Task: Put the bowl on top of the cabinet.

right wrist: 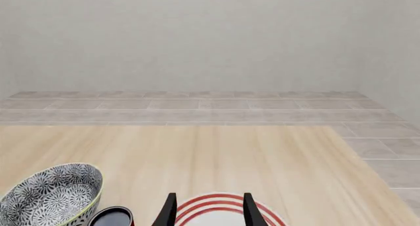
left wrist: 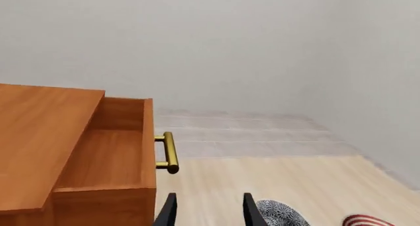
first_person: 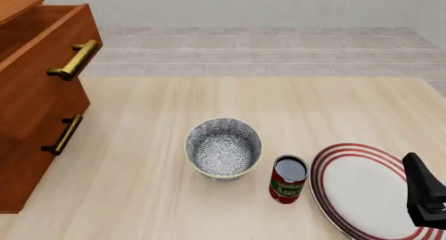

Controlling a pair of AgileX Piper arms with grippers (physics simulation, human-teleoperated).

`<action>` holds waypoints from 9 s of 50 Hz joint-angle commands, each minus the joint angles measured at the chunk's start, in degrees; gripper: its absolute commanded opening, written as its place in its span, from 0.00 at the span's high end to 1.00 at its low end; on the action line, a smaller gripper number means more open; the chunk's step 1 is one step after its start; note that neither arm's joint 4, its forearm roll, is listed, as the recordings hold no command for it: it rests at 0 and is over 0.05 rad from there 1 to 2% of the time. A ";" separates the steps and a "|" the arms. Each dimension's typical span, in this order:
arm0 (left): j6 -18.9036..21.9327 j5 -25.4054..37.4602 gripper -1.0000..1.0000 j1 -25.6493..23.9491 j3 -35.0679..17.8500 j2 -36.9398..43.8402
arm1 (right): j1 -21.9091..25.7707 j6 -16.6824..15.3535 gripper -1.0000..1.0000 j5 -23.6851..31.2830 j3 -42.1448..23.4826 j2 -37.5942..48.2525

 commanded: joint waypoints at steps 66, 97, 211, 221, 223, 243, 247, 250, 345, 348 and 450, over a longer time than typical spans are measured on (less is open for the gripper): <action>-1.14 -11.93 0.00 -16.24 -20.70 59.26 | 0.06 -0.01 0.00 -0.32 0.00 0.35; -1.24 -18.81 0.00 -18.67 -18.25 69.98 | 0.07 -0.01 0.00 -0.35 0.01 0.38; 0.28 -41.61 1.00 -20.73 -13.69 103.33 | 0.07 0.00 0.00 -0.30 0.00 0.35; 0.50 -40.93 1.00 -20.83 -11.44 99.08 | 0.08 0.00 0.00 -0.30 0.00 0.34; 1.17 -40.75 1.00 -20.22 -10.48 96.56 | 0.08 0.00 0.00 -0.29 0.00 0.32; 2.36 -36.07 1.00 -20.53 -6.69 81.82 | 0.08 -0.01 0.00 -0.30 0.00 0.34; 2.23 -35.36 1.00 -20.75 -6.50 80.22 | 0.08 0.00 0.00 -0.30 0.00 0.34; 2.30 -35.04 1.00 -20.71 -6.40 79.35 | 0.08 -0.01 0.00 -0.31 0.00 0.36; 4.29 -10.55 1.00 -27.48 -10.78 38.99 | 0.07 -0.01 0.00 -0.30 0.00 0.35; 4.49 -9.87 1.00 -27.10 -11.47 38.23 | 0.07 0.00 0.00 -0.30 0.00 0.33; -8.73 2.30 1.00 -8.42 -28.29 28.66 | 0.08 -0.01 0.00 -0.29 0.00 0.31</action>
